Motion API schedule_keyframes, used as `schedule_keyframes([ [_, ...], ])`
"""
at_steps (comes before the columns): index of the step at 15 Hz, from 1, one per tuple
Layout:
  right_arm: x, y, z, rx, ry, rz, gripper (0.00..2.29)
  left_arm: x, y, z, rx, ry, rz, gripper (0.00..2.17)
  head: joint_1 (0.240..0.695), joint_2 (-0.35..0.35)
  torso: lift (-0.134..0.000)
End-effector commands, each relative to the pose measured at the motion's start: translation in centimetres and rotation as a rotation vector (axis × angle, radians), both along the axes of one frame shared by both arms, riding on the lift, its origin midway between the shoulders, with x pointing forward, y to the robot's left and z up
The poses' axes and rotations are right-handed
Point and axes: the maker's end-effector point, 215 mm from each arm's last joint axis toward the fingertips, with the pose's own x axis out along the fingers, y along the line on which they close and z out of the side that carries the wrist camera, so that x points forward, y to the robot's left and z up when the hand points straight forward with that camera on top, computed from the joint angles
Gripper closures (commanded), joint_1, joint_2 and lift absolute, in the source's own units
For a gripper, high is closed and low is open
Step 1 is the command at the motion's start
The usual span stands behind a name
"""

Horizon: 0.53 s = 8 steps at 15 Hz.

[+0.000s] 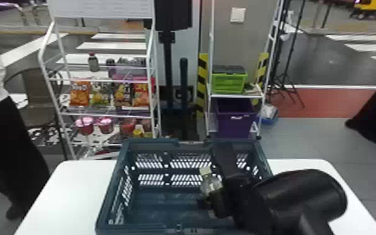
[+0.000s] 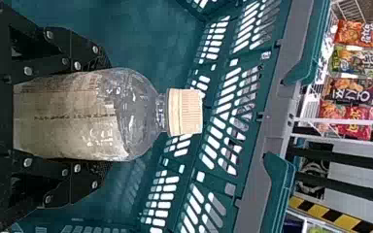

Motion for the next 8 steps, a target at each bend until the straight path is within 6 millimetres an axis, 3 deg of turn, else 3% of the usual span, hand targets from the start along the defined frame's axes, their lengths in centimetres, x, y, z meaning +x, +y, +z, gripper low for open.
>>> schedule_keyframes([
  [1,0.1,0.3,0.4,0.011,-0.017,0.000,1.60,0.1,-0.1,-0.2,-0.001,0.004,-0.002,2.15,0.499,0.000,0.000],
  [4,0.4,1.1,2.1,0.037,-0.070,0.009,1.60,0.2,-0.1,0.0,-0.001,0.001,-0.001,2.15,0.499,0.000,0.000],
  [8,-0.8,2.7,8.0,0.123,-0.210,0.029,1.60,0.6,-0.1,-0.1,-0.001,0.007,-0.001,2.15,0.499,0.000,0.000],
])
